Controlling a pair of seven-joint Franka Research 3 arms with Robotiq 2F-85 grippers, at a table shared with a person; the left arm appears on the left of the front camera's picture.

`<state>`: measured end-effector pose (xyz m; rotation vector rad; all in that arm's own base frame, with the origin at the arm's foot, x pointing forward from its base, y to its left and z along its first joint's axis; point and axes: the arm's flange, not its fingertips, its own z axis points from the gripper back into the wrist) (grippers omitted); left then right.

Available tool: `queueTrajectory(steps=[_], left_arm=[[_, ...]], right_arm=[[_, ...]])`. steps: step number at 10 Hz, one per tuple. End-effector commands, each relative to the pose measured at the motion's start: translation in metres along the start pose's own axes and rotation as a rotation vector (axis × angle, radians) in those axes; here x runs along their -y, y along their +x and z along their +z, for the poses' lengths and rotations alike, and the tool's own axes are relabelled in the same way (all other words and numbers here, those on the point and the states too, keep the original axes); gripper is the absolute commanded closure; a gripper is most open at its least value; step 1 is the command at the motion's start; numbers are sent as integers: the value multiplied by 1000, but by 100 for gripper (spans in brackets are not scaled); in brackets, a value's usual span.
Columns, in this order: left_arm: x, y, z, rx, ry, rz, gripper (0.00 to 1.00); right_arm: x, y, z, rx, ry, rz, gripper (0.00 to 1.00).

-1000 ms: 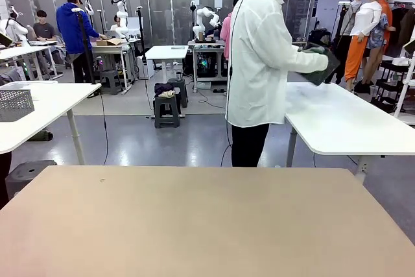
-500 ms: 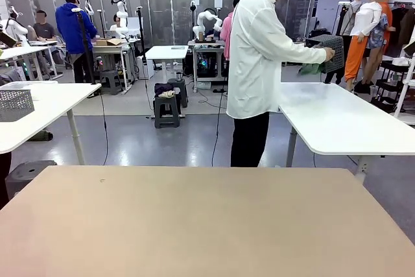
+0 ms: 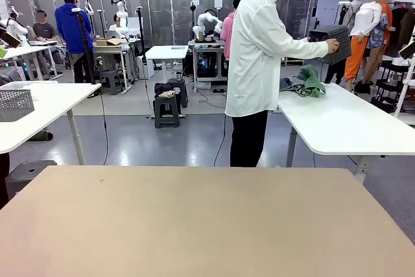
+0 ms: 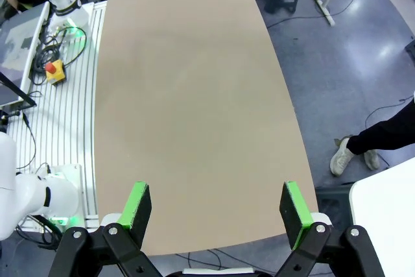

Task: Fold the towels and place them in the basket.
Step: When a person lays out a Towel with hook on the table, fold it in half twice.

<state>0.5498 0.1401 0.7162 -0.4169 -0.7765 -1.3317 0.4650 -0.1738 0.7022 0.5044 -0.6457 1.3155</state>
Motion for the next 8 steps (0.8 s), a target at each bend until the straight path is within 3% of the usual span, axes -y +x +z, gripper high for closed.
queueTrajectory(steps=[1,8], left_arm=[[-8,5,8,9,-28,17,0],[-10,11,14,15,-33,20,0]], right_arm=[[1,1,1,9,8,4,0],[2,-3,-1,1,5,-6,0]])
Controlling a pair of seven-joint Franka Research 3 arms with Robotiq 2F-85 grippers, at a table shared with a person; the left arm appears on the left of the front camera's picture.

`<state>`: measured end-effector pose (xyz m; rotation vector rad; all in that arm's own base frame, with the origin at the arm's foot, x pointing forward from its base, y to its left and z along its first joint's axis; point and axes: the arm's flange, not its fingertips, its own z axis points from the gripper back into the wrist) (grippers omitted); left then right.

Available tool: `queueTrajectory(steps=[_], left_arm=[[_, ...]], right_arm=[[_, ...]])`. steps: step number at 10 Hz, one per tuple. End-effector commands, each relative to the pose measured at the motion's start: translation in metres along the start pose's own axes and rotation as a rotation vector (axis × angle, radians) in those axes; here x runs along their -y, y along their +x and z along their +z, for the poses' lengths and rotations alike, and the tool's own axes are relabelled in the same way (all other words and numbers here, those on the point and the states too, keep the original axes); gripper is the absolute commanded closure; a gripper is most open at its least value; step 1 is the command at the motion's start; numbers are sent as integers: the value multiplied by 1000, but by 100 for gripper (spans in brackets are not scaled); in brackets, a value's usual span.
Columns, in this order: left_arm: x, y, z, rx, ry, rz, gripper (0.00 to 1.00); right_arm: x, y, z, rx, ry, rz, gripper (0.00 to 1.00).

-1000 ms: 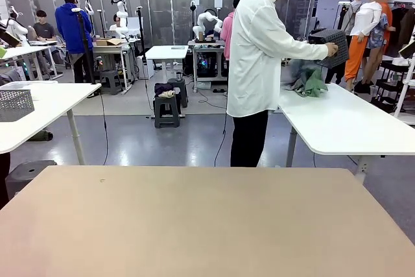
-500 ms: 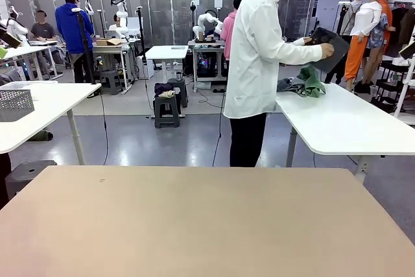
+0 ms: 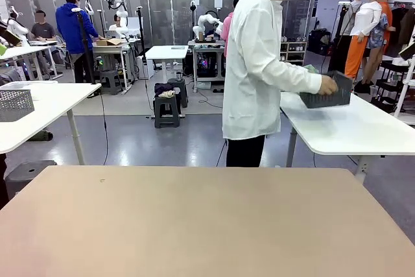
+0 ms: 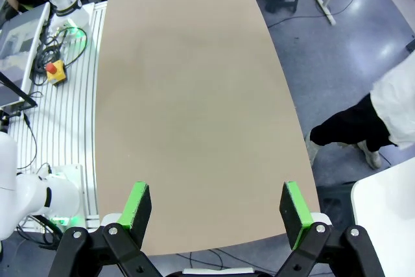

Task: Fold the towels and place them in the basket.
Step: When a person lays out a Towel with hook on the table, fold it in half twice.

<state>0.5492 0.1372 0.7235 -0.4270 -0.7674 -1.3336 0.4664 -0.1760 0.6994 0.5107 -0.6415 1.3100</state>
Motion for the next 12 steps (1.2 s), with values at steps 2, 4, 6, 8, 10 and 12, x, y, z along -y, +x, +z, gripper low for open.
queueTrajectory(steps=[2,4,6,8,10,12], left_arm=[[-10,4,11,23,-27,20,0],[-11,5,13,46,-46,22,0],[-11,6,15,47,-53,24,0],[-12,5,15,27,-66,38,0],[-10,4,14,7,-69,42,0],[-8,3,10,-5,-75,44,0]], right_arm=[[-1,1,4,59,17,8,0],[-2,-1,7,88,25,14,0],[-3,-2,6,76,24,14,0],[-4,-1,4,73,17,1,0],[-4,-1,4,73,17,1,0],[-4,-1,4,73,17,1,0]])
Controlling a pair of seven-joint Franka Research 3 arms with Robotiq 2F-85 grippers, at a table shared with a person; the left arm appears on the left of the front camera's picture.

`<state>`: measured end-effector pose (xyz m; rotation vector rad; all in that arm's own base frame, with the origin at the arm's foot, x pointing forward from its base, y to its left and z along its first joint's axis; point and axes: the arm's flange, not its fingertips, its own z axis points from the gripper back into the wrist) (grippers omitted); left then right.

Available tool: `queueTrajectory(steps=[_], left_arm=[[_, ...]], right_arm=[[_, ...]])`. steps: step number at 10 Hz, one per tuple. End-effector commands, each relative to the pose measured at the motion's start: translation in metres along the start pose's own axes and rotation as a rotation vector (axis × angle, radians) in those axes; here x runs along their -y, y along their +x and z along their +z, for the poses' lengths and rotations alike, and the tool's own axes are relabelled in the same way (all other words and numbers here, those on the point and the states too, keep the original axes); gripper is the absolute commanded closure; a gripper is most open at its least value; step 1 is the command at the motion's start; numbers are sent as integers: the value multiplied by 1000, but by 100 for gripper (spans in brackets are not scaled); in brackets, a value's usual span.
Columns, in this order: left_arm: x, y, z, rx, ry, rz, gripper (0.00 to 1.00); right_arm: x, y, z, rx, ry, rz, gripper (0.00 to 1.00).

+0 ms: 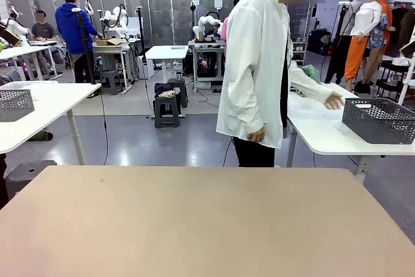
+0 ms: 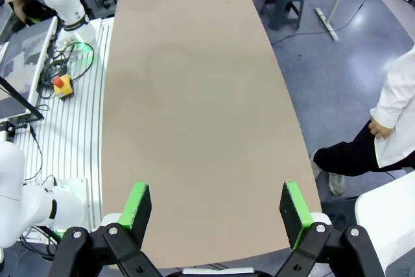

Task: Fold the towels and place them in the basket.
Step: When a person lays out a Towel with hook on the table, fold it in half twice.

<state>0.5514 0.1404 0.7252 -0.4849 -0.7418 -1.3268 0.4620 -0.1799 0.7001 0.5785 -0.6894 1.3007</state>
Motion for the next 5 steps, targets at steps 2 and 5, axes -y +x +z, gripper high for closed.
queueTrajectory(steps=[2,5], left_arm=[[-3,5,3,-27,-29,21,0],[-2,4,-1,-64,-33,26,0]], right_arm=[[0,2,0,-1,-2,4,0],[0,2,0,-1,-2,4,0]])
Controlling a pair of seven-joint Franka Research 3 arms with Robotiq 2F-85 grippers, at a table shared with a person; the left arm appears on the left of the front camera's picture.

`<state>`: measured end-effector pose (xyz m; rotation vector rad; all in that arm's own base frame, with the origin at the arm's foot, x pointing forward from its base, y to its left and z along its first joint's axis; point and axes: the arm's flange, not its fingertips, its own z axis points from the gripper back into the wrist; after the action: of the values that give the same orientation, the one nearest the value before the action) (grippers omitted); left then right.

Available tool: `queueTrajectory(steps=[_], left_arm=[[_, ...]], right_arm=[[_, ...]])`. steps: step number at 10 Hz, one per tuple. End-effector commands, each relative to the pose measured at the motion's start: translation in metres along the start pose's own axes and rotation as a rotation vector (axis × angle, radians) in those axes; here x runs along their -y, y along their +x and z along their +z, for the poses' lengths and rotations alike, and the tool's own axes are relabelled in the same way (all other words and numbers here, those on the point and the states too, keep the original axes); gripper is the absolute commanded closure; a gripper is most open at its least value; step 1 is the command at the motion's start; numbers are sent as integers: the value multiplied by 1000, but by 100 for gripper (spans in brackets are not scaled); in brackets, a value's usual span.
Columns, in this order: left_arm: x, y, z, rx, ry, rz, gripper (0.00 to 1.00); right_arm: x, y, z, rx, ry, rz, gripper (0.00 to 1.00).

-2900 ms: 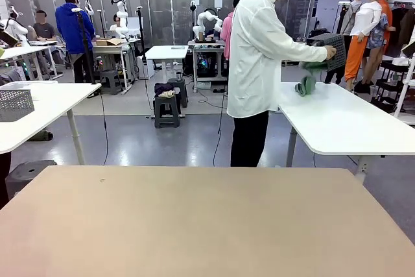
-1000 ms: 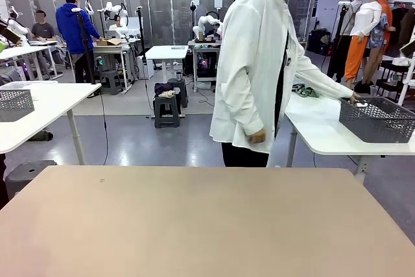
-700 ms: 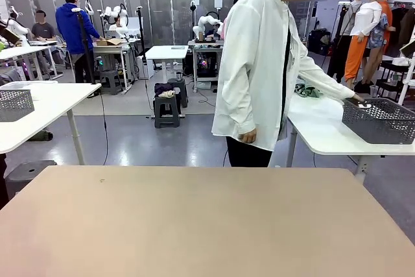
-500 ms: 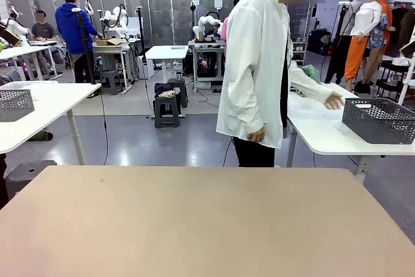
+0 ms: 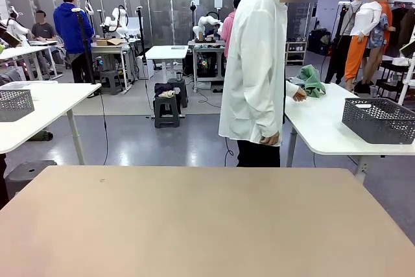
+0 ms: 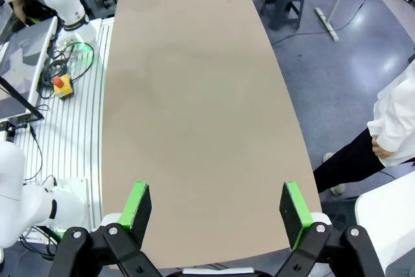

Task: Fold the towels and place them in the basket.
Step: When a person lays out a Towel with hook on the table, fold it in half twice.

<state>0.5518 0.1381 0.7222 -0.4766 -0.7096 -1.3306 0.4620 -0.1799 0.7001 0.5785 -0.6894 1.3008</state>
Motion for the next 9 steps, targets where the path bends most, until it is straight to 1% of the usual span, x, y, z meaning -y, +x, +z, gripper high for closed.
queueTrajectory(steps=[1,6,7,9], left_arm=[[-2,4,3,-43,-23,20,0],[0,3,-2,-80,-13,31,0],[0,-3,-3,-49,-10,7,0],[0,-3,-3,-49,-10,7,0]], right_arm=[[0,2,0,-1,-3,4,0],[0,2,0,-1,-3,4,0],[0,2,0,-1,-3,4,0],[0,2,0,-1,-3,4,0]])
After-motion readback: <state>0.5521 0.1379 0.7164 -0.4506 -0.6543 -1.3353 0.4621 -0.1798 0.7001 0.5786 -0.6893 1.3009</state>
